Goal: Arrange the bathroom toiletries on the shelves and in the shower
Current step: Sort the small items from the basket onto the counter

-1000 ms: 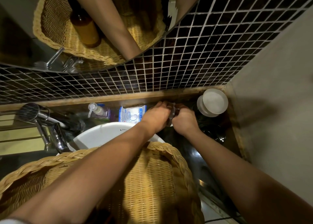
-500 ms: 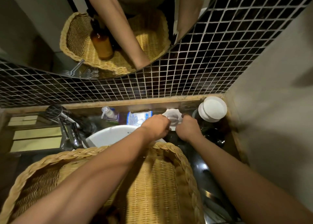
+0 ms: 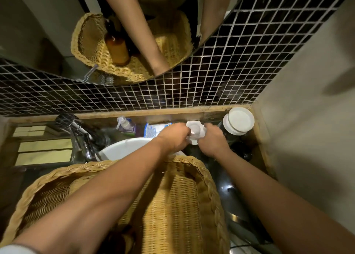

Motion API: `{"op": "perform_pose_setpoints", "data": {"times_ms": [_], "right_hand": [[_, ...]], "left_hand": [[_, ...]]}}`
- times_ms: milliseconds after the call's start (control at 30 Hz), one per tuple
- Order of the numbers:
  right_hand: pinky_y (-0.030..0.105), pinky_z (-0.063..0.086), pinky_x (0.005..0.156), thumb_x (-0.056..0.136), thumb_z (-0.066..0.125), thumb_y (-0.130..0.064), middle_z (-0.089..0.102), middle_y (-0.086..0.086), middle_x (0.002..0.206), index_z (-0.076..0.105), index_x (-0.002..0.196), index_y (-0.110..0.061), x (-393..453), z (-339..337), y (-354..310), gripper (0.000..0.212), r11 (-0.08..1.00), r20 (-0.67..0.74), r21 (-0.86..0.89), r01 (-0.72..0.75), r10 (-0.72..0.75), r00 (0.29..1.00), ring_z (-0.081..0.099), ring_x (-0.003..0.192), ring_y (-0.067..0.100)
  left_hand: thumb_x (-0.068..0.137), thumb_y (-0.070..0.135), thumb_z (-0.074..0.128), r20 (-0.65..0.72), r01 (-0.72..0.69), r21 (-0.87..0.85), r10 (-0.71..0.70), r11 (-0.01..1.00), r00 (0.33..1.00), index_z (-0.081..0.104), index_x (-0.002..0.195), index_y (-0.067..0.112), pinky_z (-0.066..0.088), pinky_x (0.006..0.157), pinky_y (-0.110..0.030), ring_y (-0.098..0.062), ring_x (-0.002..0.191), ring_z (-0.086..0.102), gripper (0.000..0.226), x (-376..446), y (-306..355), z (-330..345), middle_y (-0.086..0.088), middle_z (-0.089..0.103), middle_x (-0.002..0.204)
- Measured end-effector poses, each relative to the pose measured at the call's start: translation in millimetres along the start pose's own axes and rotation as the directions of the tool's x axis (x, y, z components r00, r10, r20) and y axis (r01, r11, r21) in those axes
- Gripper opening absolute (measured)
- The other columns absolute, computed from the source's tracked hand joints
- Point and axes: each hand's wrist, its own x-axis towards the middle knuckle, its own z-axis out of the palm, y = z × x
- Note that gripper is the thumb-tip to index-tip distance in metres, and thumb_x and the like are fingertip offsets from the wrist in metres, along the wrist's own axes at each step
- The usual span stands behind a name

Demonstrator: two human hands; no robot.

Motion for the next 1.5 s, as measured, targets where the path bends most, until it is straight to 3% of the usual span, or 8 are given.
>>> {"op": "perform_pose_setpoints", "data": {"times_ms": [267,433,633,933,1100,1233,1500], "right_hand": [[0.043,0.051,0.087,0.090,0.056,-0.031,0.055,0.005,0.130,0.049,0.132,-0.021,-64,-38,-32,0.044,0.888,0.017,-0.241,0.391,-0.399,0.917,0.054,0.115,0.026],[0.041,0.043,0.100,0.089,0.058,-0.038,0.051,0.006,0.142,0.038,0.147,-0.019,-114,-60,-39,0.064,0.755,0.070,-0.410,0.512,-0.534,0.842,0.049,0.126,0.028],[0.043,0.043,0.100,0.089,0.056,-0.039,0.052,0.007,0.138,0.043,0.142,-0.020,-177,-64,-54,0.058,0.662,0.078,-0.447,0.602,-0.641,0.763,0.051,0.121,0.029],[0.042,0.044,0.097,0.088,0.054,-0.044,0.054,0.005,0.137,0.043,0.144,-0.021,-265,-50,-73,0.061,0.567,0.075,-0.489,0.663,-0.730,0.680,0.052,0.120,0.027],[0.042,0.047,0.097,0.086,0.055,-0.044,0.056,0.004,0.134,0.046,0.140,-0.021,-301,-49,-82,0.059,0.560,0.033,-0.514,0.650,-0.744,0.667,0.053,0.118,0.026],[0.043,0.047,0.098,0.088,0.055,-0.044,0.054,0.003,0.137,0.045,0.141,-0.022,-329,-45,-84,0.058,0.579,0.002,-0.534,0.616,-0.728,0.686,0.052,0.120,0.025],[0.043,0.047,0.098,0.086,0.056,-0.046,0.055,0.001,0.136,0.044,0.141,-0.023,-410,-38,-54,0.061,0.719,-0.156,-0.529,0.452,-0.605,0.781,0.053,0.120,0.025]], "left_hand": [[0.091,0.046,0.053,-0.124,0.066,0.130,-0.050,0.989,0.991,0.054,0.134,0.015,0.045,0.097,-0.045,-0.029,0.119,0.050,0.052,-69,22,-38,-0.008,0.051,0.129],[0.092,0.047,0.053,-0.235,0.163,0.105,-0.135,0.981,0.962,0.043,0.143,0.016,0.043,0.099,-0.044,-0.030,0.124,0.047,0.060,-141,40,-52,-0.010,0.047,0.139],[0.093,0.046,0.053,-0.346,0.301,0.039,-0.270,0.953,0.899,0.045,0.140,0.016,0.045,0.098,-0.045,-0.029,0.123,0.048,0.057,-241,54,-50,-0.009,0.049,0.137],[0.092,0.051,0.050,-0.480,0.337,0.031,-0.282,0.941,0.831,0.045,0.142,0.017,0.046,0.099,-0.044,-0.026,0.122,0.050,0.060,-340,78,-34,-0.006,0.049,0.140],[0.090,0.053,0.054,-0.536,0.312,0.016,-0.255,0.950,0.805,0.043,0.142,0.020,0.046,0.098,-0.041,-0.023,0.121,0.051,0.063,-373,83,-31,-0.003,0.052,0.137],[0.090,0.052,0.054,-0.561,0.272,0.033,-0.207,0.962,0.801,0.043,0.142,0.023,0.045,0.096,-0.040,-0.021,0.121,0.051,0.060,-395,81,-31,-0.001,0.052,0.137],[0.088,0.053,0.056,-0.496,0.063,0.113,0.001,0.992,0.868,0.042,0.141,0.024,0.049,0.095,-0.043,-0.022,0.123,0.050,0.062,-427,98,-18,-0.001,0.051,0.137]]}}
